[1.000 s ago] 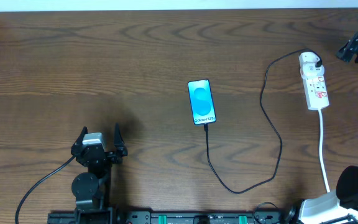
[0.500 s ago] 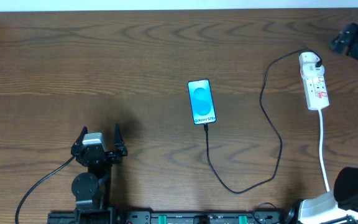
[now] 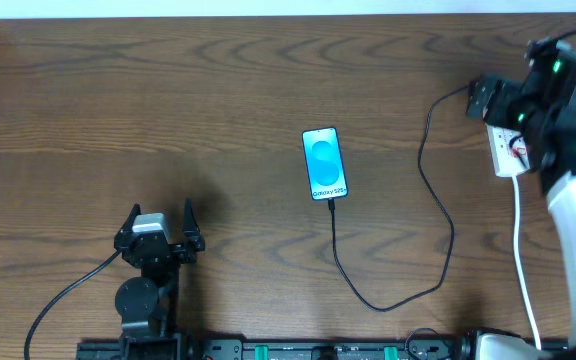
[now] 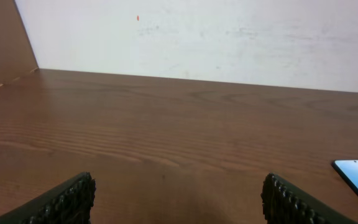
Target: Plug charger to phone and switch on socket
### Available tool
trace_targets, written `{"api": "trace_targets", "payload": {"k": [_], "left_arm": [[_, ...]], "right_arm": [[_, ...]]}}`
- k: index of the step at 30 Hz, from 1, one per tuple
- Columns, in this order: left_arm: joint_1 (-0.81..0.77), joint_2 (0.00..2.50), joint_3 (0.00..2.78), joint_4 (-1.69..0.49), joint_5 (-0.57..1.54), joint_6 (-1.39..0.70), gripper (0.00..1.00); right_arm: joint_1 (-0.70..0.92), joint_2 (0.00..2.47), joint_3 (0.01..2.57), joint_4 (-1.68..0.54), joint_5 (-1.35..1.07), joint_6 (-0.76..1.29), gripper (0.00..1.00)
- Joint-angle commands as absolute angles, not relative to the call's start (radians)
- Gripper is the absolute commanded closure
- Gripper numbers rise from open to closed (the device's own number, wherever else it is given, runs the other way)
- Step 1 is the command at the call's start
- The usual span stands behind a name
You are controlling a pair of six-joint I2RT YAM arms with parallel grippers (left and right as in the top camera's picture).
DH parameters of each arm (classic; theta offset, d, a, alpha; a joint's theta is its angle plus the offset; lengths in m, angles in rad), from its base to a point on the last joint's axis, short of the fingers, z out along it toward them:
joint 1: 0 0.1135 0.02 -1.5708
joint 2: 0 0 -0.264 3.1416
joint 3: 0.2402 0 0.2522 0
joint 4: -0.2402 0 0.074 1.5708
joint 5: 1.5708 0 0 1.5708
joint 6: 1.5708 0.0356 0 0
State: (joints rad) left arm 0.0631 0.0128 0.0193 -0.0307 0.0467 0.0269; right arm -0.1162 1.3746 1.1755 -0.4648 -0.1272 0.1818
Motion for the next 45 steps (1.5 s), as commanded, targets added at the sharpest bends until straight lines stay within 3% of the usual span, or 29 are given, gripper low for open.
{"api": "trace_targets", "payload": {"k": [1,14,20,28,45], "left_arm": [[0.067,0.004,0.004,-0.071,0.025,0.026,0.14],[0.067,0.004,0.004,-0.071,0.025,0.026,0.14],[0.067,0.004,0.004,-0.071,0.025,0.026,0.14],[0.067,0.004,0.004,-0.071,0.025,0.026,0.14],[0.067,0.004,0.004,-0.071,0.025,0.026,0.14]], "right_arm": [[-0.092,1.257,0.988,-0.308,-0.111,0.187,0.01],[-0.089,0.787,0.278,0.352,-0.110,0.187,0.01],[-0.089,0.631,0.089,0.515,-0.110,0.187,0.01],[-0.085,0.467,0.004,0.486,-0.102,0.186,0.01],[-0.062,0.211,0.006,0.125,-0.035,0.186,0.01]]}}
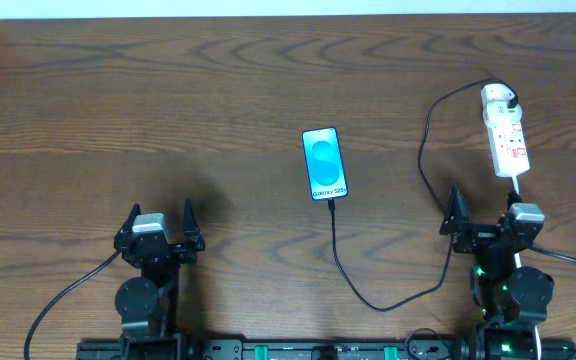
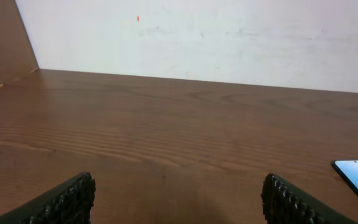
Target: Plug charger to phone and switch on socket
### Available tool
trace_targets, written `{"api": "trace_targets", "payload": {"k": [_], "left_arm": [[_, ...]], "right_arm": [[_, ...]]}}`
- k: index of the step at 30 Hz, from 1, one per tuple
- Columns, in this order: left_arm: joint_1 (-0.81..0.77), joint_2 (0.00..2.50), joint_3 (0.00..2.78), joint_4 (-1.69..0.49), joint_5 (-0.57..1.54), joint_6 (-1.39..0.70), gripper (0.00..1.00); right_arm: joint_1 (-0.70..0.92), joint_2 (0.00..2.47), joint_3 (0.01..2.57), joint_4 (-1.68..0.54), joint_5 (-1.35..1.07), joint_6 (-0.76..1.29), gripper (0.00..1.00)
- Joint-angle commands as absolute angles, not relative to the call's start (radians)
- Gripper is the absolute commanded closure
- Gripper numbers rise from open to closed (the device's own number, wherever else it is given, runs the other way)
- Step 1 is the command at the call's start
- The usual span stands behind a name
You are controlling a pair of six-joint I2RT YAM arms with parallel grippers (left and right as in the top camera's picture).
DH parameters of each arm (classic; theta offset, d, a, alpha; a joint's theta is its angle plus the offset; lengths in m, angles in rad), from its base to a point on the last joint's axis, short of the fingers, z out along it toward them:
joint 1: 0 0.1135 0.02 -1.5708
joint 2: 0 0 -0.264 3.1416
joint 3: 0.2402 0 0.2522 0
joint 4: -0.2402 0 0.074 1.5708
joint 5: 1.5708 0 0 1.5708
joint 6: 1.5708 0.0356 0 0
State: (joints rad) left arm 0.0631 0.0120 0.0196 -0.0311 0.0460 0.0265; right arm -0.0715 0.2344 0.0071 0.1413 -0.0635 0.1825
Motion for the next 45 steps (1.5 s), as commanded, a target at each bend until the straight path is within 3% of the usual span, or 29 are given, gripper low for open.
{"api": "trace_targets", "payload": {"k": [1,12,27,45], "left_arm": [[0.067,0.004,0.004,-0.071,0.025,0.026,0.14],[0.067,0.004,0.004,-0.071,0.025,0.026,0.14],[0.067,0.004,0.004,-0.070,0.025,0.026,0.14],[0.067,0.004,0.004,-0.071,0.025,0.026,0.14]], "right_arm": [[-0.062,0.205,0.006,0.115,-0.034,0.186,0.01],[-0.038,0.057,0.006,-0.079,0.013,0.166,0.01],[-0.037,0.005,0.005,-0.075,-0.036,-0.063,0.01],[-0.038,0.005,0.006,-0.078,-0.006,-0.068,0.01]]}}
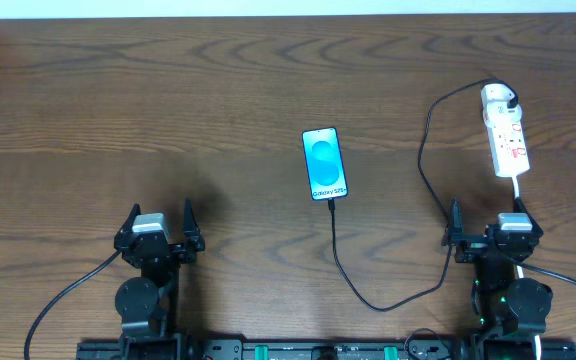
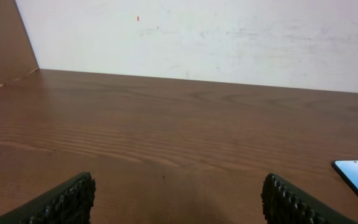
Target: Plug charger to phone and switch on socket
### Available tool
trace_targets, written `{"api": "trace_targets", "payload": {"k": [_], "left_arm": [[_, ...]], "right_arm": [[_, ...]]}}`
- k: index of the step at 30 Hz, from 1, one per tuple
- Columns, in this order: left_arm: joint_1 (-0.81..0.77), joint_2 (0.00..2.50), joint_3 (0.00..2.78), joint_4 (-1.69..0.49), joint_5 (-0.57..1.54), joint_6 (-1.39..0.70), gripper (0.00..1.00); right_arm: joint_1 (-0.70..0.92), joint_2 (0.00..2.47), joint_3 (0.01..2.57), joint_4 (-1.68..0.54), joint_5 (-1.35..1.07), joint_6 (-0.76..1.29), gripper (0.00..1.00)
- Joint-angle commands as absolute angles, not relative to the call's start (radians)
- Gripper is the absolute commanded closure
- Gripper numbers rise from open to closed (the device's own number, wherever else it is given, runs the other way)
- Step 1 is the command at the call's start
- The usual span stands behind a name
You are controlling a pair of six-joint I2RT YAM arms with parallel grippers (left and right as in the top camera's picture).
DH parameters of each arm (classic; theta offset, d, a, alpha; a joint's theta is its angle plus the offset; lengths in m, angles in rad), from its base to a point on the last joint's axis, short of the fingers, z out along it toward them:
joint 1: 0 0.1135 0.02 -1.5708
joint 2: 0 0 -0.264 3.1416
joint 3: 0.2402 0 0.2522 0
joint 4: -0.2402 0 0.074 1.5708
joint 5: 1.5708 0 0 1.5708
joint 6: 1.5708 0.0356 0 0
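Observation:
The phone lies face up at mid-table with its blue screen lit; its corner shows in the left wrist view. A black cable runs from the phone's near end in a loop to the charger plugged into the white socket strip at the far right. My left gripper stands open and empty near the front left. My right gripper is open near the front right, below the strip and apart from it.
The strip's white lead runs down toward the right arm. A white wall closes the table's far side, and a wooden side panel stands at the left.
My right arm has drawn back a little toward the front edge, still open. Phone, cable, strip and left arm have not moved.
At first my right arm was stretched over the socket strip at the far right, covering part of it. Then it stood back near the front edge with the strip in full view, and now sits slightly nearer the edge. The left arm stayed still throughout.

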State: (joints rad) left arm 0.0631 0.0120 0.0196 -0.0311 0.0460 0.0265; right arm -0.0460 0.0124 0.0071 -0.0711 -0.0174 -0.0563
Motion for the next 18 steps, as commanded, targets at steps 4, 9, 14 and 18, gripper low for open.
{"api": "trace_targets", "payload": {"k": [4,9,14,18], "left_arm": [[0.067,0.004,0.004,-0.071,0.025,0.026,0.14],[0.067,0.004,0.004,-0.071,0.025,0.026,0.14],[0.067,0.004,0.004,-0.071,0.025,0.026,0.14],[0.067,0.004,0.004,-0.071,0.025,0.026,0.14]], "right_arm": [[-0.038,0.005,0.006,-0.078,-0.005,-0.064,0.01],[-0.038,0.005,0.006,-0.078,0.009,-0.061,0.01],[-0.037,0.005,0.006,-0.078,0.000,-0.061,0.01],[-0.038,0.005,0.006,-0.076,-0.002,-0.061,0.01]]}}
